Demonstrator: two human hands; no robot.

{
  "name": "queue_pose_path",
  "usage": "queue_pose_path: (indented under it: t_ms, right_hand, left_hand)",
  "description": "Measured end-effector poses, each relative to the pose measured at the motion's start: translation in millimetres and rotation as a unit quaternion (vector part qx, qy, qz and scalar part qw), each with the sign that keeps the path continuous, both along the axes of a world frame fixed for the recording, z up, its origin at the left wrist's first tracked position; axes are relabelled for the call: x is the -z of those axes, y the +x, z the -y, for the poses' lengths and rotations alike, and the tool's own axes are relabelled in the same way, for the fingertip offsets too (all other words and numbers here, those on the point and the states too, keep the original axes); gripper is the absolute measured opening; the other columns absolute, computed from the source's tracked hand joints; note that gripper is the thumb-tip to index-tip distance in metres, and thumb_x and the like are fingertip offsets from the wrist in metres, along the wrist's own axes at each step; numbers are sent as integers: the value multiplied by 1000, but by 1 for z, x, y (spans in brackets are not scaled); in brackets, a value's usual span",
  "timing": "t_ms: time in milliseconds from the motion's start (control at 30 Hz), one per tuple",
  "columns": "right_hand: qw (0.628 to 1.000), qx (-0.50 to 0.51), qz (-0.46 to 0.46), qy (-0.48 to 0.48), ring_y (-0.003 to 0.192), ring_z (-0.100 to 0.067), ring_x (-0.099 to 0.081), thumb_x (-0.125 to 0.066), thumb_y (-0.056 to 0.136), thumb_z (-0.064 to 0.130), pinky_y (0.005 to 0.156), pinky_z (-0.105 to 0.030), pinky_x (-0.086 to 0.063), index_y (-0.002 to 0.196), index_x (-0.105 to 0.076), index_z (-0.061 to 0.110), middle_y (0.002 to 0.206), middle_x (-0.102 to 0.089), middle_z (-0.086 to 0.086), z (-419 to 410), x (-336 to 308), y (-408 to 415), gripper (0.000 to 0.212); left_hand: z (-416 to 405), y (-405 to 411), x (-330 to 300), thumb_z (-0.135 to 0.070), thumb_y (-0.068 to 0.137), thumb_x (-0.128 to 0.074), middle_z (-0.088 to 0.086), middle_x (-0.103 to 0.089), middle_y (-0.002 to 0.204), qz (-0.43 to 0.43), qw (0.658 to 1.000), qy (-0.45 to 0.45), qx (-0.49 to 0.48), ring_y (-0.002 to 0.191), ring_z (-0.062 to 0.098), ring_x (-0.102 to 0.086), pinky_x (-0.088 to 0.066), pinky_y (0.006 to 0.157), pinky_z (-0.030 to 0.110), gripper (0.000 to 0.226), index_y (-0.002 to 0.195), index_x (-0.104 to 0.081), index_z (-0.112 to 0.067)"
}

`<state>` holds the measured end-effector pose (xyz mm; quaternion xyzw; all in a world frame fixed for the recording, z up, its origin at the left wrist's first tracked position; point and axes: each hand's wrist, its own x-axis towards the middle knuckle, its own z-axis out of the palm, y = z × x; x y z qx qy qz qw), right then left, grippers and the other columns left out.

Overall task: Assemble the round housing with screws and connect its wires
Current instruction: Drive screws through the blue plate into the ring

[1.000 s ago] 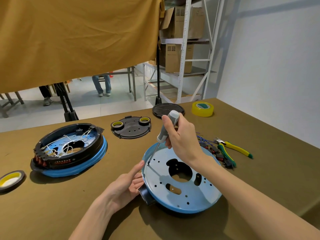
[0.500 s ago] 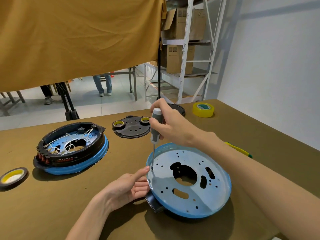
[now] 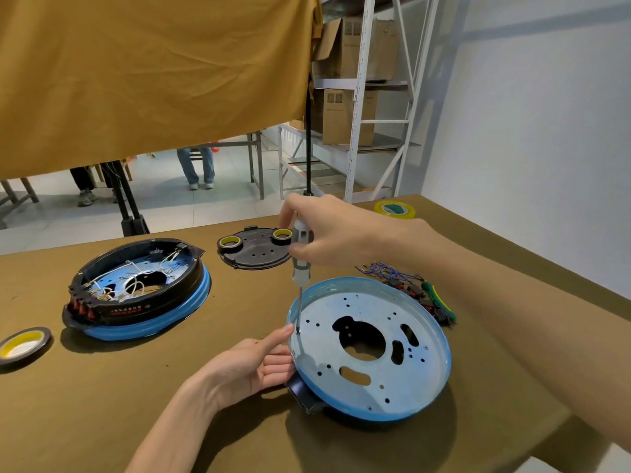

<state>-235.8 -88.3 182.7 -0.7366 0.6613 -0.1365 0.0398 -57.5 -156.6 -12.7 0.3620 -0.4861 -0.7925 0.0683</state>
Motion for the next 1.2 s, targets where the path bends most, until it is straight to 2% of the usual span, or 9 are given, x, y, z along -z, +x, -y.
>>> queue_pose_path:
  t_ms: [133, 267, 400, 533, 667, 800, 933, 1067, 1200]
  right_hand:
    - [988, 43, -138, -58, 71, -13, -59, -50, 101, 58, 52, -30, -40, 110, -55, 22, 80, -60, 6, 6, 3, 5, 38]
    - [997, 14, 3, 72, 76, -16, -65, -66, 96, 37, 54, -30, -50, 119, -44, 25, 92, -65, 3, 3, -9, 0, 34]
    - [988, 46, -148, -20, 71, -13, -58, -54, 99, 57, 50, -30, -39, 113, -47, 22, 82, -56, 5, 5, -7, 6, 38]
    - [995, 33, 2, 96, 63, -14, -67, -67, 96, 35, 42, -23, -48, 122, -42, 25, 88, -65, -1, 3, -18, 4, 38]
    - [988, 66, -138, 29, 63, -19, -71, -51, 100, 58, 50, -34, -54, 112, -47, 21, 86, -68, -2, 7, -15, 8, 40]
    - [990, 47, -8, 130, 64, -16, -69, -67, 94, 30, 45, -24, -52, 122, -38, 22, 96, -68, -7, 2, -27, 5, 41]
    - [989, 66, -129, 39, 45, -13, -67, -51, 104, 48, 40, -24, -46, 110, -42, 17, 74, -65, -2, 4, -17, 8, 33]
    - [988, 64, -34, 138, 52, -16, -65, -68, 95, 29, 42, -21, -49, 125, -37, 17, 84, -68, -10, 1, -28, 3, 45]
    - [990, 69, -109, 57, 46, -17, -67, -53, 104, 47, 35, -19, -42, 109, -42, 15, 76, -69, -7, 2, -18, 2, 34]
  left_hand:
    - [-2, 0, 0, -49, 75, -80, 22, -74, 117, 0, 1000, -5, -5, 110, 30, -74, -64, 83, 33, 75, 125, -65, 4]
    - [-3, -1, -1, -53, 72, -81, 21, -75, 116, 6, 1000, -14, -3, 107, 29, -75, -63, 78, 31, 79, 126, -65, 3]
    - [-2, -1, 1, -56, 69, -82, 20, -76, 115, 10, 1000, -25, 1, 106, 28, -75, -63, 79, 31, 85, 127, -63, 3]
    - [-2, -2, 2, -58, 66, -83, 20, -77, 112, 15, 999, -40, 0, 102, 28, -77, -63, 77, 31, 87, 125, -64, 3]
    - [-3, -2, 2, -59, 65, -83, 20, -77, 112, 14, 999, -45, 1, 103, 28, -76, -63, 77, 30, 89, 124, -65, 4]
    - [-4, -2, 1, -61, 61, -84, 19, -77, 111, 21, 998, -56, -2, 103, 28, -76, -63, 78, 31, 92, 124, -64, 4]
    - [-4, -2, 1, -61, 63, -84, 19, -77, 111, 24, 998, -58, -4, 102, 28, -77, -63, 78, 30, 91, 125, -64, 4]
    - [-5, -2, 1, -61, 64, -82, 18, -77, 111, 26, 997, -67, -2, 103, 26, -76, -63, 79, 30, 89, 124, -65, 2]
    - [-7, -4, -1, -62, 60, -82, 18, -78, 109, 33, 997, -62, -9, 100, 27, -77, -64, 78, 31, 91, 123, -66, 2]
